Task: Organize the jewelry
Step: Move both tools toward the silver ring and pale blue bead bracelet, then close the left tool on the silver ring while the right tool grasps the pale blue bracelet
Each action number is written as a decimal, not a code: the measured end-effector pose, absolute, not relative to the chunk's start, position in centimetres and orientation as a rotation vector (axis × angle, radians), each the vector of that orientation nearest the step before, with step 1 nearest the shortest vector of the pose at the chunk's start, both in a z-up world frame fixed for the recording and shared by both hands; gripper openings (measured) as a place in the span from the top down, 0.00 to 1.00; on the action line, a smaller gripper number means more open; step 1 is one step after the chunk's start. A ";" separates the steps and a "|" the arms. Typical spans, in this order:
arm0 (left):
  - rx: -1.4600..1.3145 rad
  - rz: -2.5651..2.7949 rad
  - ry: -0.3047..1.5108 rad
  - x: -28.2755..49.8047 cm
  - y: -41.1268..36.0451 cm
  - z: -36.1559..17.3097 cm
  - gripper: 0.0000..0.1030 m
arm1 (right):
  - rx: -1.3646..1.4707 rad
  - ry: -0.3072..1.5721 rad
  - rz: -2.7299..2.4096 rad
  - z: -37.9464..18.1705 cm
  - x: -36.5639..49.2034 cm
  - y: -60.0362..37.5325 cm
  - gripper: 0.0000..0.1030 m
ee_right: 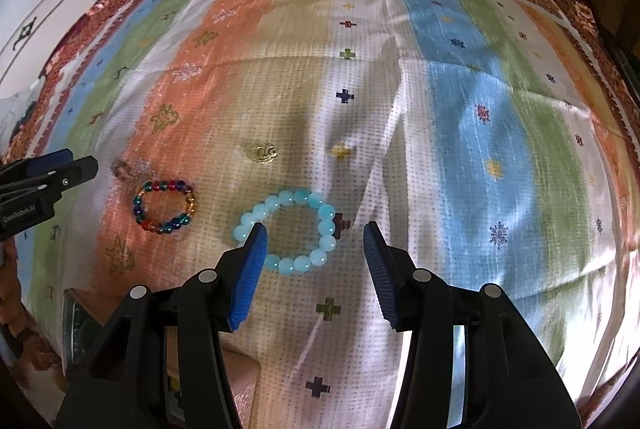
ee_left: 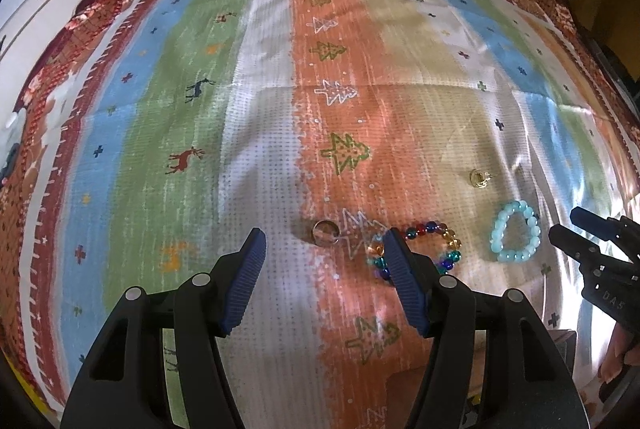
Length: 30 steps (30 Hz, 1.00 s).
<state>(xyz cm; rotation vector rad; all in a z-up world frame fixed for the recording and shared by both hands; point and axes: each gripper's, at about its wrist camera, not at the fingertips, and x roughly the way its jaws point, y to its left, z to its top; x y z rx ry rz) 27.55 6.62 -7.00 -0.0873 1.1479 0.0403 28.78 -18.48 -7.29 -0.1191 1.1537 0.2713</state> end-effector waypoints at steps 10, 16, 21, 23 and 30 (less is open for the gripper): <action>-0.094 0.042 1.177 28.9 6.4 -8.1 0.38 | -0.127 1.209 0.249 -9.1 30.4 -18.5 0.52; -0.084 0.050 1.211 29.7 6.4 -9.3 0.40 | -0.143 1.216 0.248 -9.7 31.1 -18.2 0.52; -0.078 0.037 1.230 30.2 6.3 -10.1 0.43 | -0.178 1.237 0.242 -10.4 31.5 -17.7 0.52; -0.074 0.037 1.234 30.4 6.2 -10.3 0.43 | -0.179 1.244 0.242 -10.6 31.6 -17.6 0.52; -0.060 0.033 1.260 30.8 6.1 -11.4 0.52 | -0.168 1.262 0.236 -11.4 32.3 -17.8 0.52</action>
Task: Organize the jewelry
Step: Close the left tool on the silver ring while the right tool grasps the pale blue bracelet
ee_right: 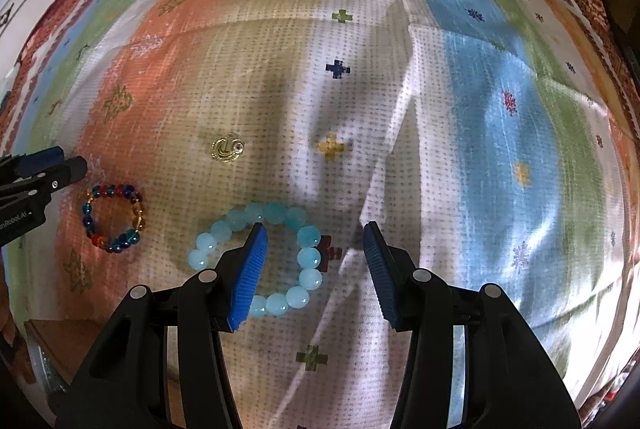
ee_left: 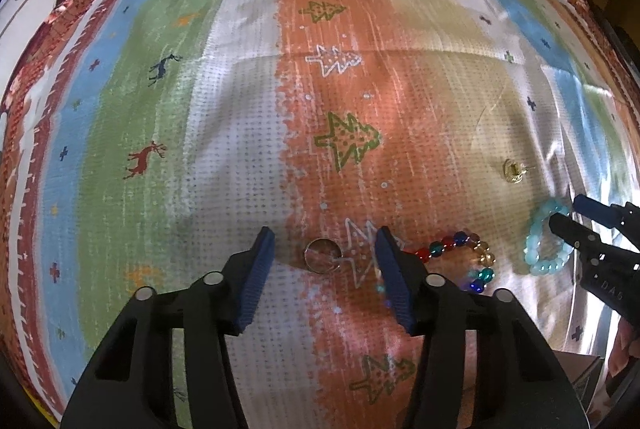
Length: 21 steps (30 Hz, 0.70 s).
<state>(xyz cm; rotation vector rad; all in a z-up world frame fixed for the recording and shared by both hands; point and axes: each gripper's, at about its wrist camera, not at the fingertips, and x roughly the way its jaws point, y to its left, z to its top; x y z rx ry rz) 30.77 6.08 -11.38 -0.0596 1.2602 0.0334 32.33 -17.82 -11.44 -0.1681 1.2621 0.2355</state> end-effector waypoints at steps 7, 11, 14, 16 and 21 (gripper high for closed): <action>-0.051 0.031 1.269 30.9 6.4 -12.0 0.59 | -0.183 1.262 0.243 -12.0 32.3 -17.7 0.52; -0.037 0.037 1.267 30.8 6.4 -12.1 0.69 | -0.175 1.262 0.240 -12.0 32.2 -18.1 0.68; -0.023 0.031 1.268 30.8 6.3 -12.3 0.75 | -0.184 1.262 0.257 -12.1 32.0 -18.1 0.80; -0.013 0.021 1.272 30.6 6.0 -12.2 0.81 | -0.181 1.265 0.274 -12.1 31.8 -18.0 0.87; 0.000 0.011 1.274 30.4 5.7 -12.2 0.81 | -0.152 1.273 0.303 -12.1 31.5 -18.0 0.88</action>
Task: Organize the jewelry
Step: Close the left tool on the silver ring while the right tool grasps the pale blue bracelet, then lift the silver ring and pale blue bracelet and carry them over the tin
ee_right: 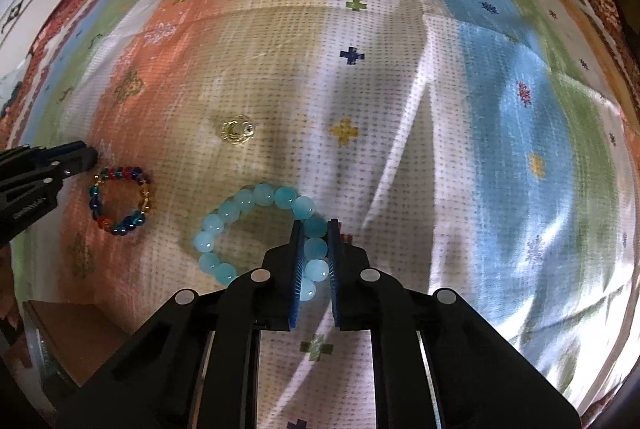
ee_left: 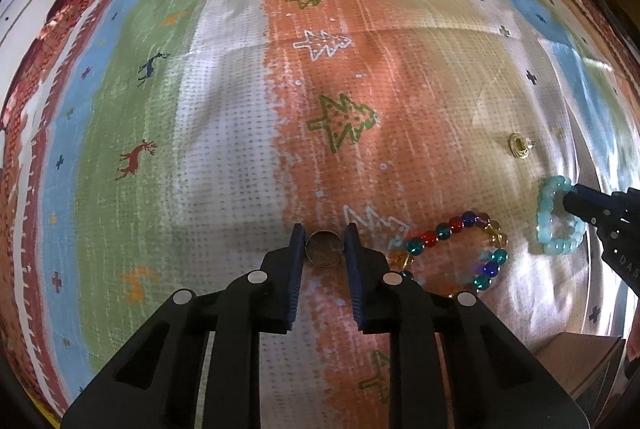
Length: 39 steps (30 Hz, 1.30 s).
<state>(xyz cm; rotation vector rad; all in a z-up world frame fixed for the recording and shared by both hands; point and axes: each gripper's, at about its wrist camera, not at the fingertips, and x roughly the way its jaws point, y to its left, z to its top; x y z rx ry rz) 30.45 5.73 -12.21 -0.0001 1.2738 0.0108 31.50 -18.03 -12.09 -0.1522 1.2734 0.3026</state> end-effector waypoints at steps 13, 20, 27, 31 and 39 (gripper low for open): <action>-0.018 -0.016 1.229 29.8 5.3 -10.0 0.81 | -0.159 1.210 0.332 -9.0 30.4 -17.3 0.88; 0.042 -0.010 1.205 29.3 4.5 -9.2 0.81 | -0.183 1.170 0.328 -7.8 29.9 -16.7 0.88; 0.027 -0.035 1.161 28.6 4.0 -7.3 0.81 | -0.168 1.096 0.379 -4.5 28.6 -16.0 0.88; 0.039 -0.052 1.141 27.8 3.5 -6.4 0.81 | -0.194 1.067 0.374 -3.6 28.0 -15.5 0.88; 0.008 -0.071 1.108 26.2 2.9 -4.9 0.81 | -0.176 1.041 0.395 -2.3 26.7 -15.2 0.88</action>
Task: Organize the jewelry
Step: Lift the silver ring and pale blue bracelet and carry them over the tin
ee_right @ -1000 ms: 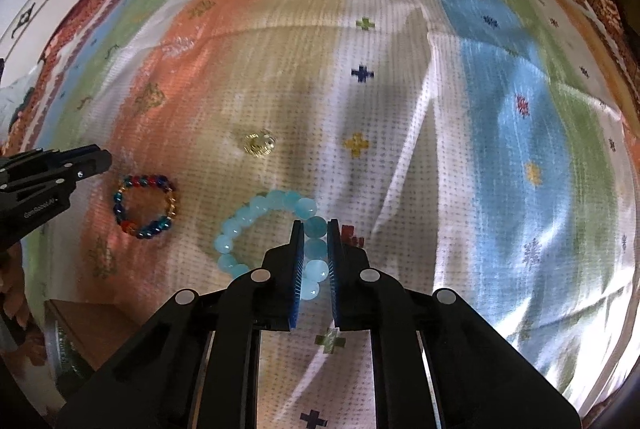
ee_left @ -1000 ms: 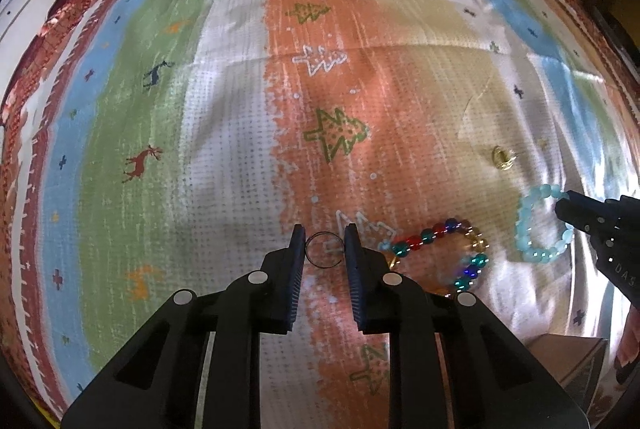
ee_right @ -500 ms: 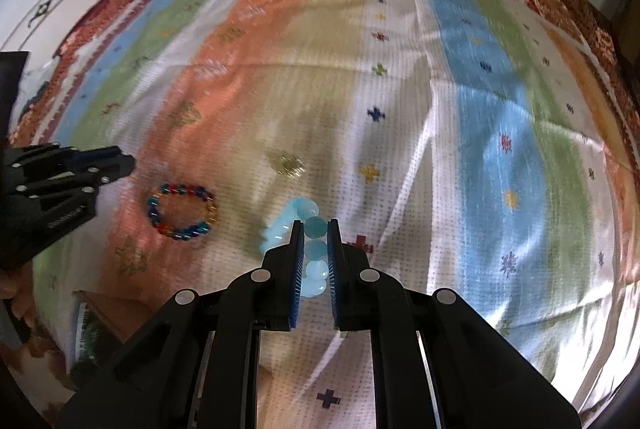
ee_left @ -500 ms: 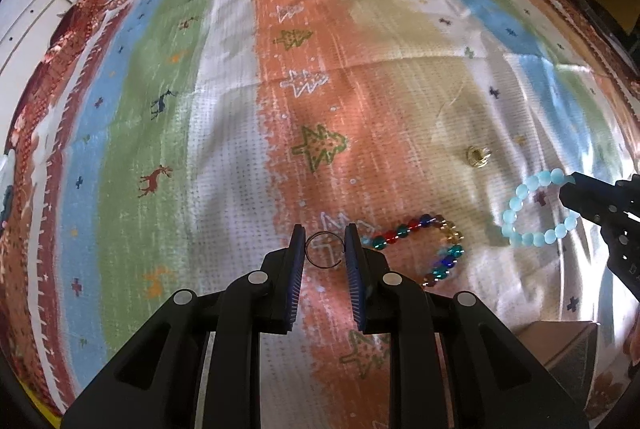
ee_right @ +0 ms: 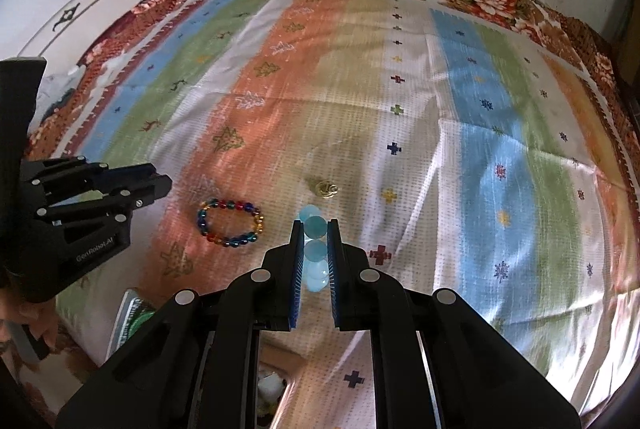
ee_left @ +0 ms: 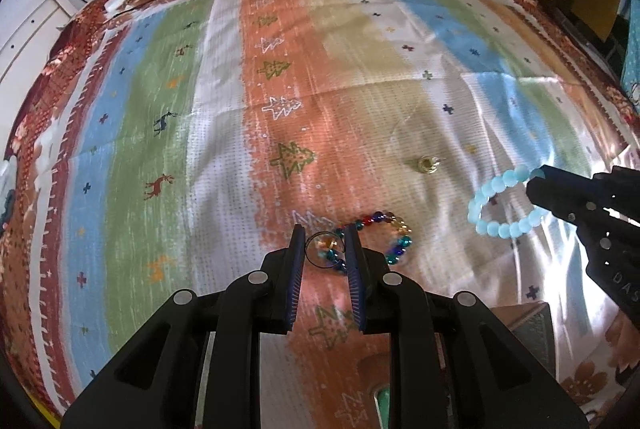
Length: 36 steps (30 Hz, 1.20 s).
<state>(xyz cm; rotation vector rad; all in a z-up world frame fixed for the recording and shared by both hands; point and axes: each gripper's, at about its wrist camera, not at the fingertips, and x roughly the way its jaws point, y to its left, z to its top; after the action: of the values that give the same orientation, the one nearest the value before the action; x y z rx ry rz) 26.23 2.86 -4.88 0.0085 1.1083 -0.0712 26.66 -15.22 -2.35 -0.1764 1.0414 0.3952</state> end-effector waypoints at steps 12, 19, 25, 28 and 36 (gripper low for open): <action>-0.032 -0.099 1.064 23.4 1.8 -3.0 0.81 | -0.165 0.986 0.402 -0.2 23.6 -15.1 0.88; -0.057 -0.079 1.050 21.2 2.1 -2.8 0.81 | -0.148 0.954 0.416 1.1 21.8 -15.3 0.88; -0.071 -0.079 1.034 20.2 2.1 -2.3 0.81 | -0.142 0.946 0.427 1.2 20.9 -15.4 0.88; -0.071 -0.086 1.030 19.7 1.9 -2.2 0.81 | -0.146 0.945 0.434 1.2 20.3 -15.4 0.88; -0.080 -0.102 1.022 18.6 1.6 -1.9 0.81 | -0.137 0.915 0.458 2.2 18.6 -15.6 0.88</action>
<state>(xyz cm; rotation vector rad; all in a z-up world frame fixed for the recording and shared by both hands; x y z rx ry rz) 18.64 1.63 -1.94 -0.0800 1.0218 -0.1022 18.62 -15.57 2.20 -0.1367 0.9150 0.4580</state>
